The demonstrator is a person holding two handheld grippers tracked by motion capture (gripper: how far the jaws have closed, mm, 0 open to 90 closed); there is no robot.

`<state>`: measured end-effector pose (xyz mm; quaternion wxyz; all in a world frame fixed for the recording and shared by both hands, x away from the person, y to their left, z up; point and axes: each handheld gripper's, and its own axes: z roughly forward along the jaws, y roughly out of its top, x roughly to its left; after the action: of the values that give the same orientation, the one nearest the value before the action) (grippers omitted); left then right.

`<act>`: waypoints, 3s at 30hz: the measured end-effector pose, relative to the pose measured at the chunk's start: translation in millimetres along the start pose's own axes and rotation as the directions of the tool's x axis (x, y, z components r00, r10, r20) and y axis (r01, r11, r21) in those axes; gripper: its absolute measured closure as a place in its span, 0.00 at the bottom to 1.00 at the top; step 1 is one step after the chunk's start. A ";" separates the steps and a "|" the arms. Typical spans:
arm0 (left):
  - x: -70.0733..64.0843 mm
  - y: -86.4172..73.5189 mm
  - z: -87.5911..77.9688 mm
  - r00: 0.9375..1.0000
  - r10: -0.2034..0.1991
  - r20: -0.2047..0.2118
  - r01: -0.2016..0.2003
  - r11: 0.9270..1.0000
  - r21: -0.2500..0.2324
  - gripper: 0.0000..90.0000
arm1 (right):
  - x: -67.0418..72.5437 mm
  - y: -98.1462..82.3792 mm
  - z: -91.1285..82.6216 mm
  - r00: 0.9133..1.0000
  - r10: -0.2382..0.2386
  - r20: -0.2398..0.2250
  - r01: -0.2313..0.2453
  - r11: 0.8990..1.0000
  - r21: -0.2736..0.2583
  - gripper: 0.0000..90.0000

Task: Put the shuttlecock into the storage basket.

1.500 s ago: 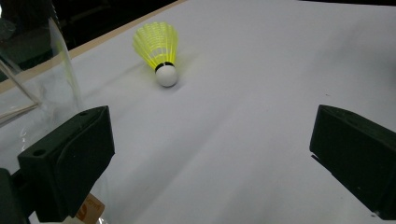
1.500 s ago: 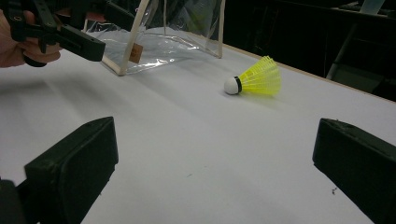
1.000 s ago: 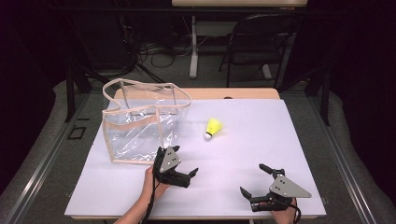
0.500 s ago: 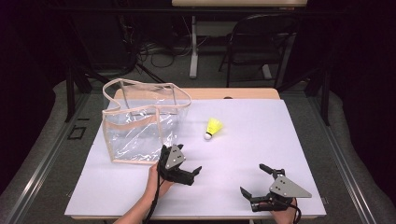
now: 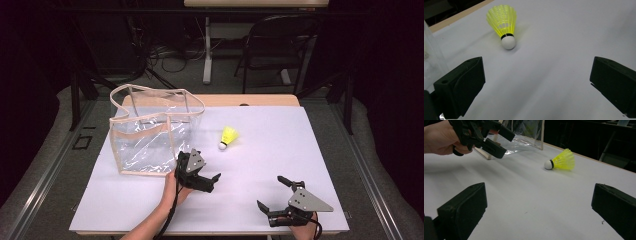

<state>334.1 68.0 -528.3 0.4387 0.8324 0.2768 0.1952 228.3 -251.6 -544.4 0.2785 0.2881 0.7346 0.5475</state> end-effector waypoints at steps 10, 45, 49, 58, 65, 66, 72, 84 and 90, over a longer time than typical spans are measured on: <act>0.5 17.2 17.7 1.000 -0.023 -0.011 0.024 0.999 0.041 0.00 | -0.6 -0.3 -0.7 1.000 0.002 0.004 -0.002 1.000 0.001 0.00; 8.5 45.1 64.1 0.993 -0.084 -0.083 0.092 0.991 0.102 0.00 | -1.0 -1.3 0.0 1.000 0.006 -0.004 -0.006 1.000 0.009 0.00; 9.7 48.6 69.8 0.991 -0.091 -0.094 0.102 0.988 0.112 0.00 | -0.9 -1.1 -0.1 1.000 0.003 -0.006 -0.003 1.000 0.013 0.00; 11.3 53.5 79.8 0.988 -0.102 -0.115 0.116 0.986 0.117 0.02 | -0.4 -1.3 1.3 1.000 0.004 -0.009 -0.003 1.000 0.021 0.00; 15.2 55.4 87.0 0.984 -0.113 -0.139 0.131 0.983 0.127 0.07 | -0.6 -1.7 1.9 1.000 0.004 -0.006 -0.004 1.000 0.027 0.00; 15.9 55.7 87.8 0.984 -0.109 -0.141 0.128 0.983 0.135 0.08 | -0.5 -1.7 1.9 1.000 0.005 -0.005 -0.005 1.000 0.028 0.00; 18.6 56.4 95.2 0.980 -0.117 -0.163 0.142 0.978 0.151 0.17 | -0.5 -1.7 1.9 1.000 0.004 -0.006 -0.003 1.000 0.029 0.00; 23.2 56.4 109.4 0.973 -0.145 -0.180 0.181 0.963 0.201 0.36 | -0.7 -2.3 2.8 1.000 0.007 -0.004 -0.006 0.999 0.034 0.00; 24.4 53.9 115.9 0.963 -0.185 -0.196 0.226 0.951 0.212 0.44 | -0.8 -2.3 2.9 1.000 0.007 -0.001 -0.007 0.999 0.038 0.00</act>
<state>434.3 -13.6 -543.6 0.3306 0.8242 0.4203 0.1863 230.6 -250.8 -547.2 0.2705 0.2955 0.7442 0.5345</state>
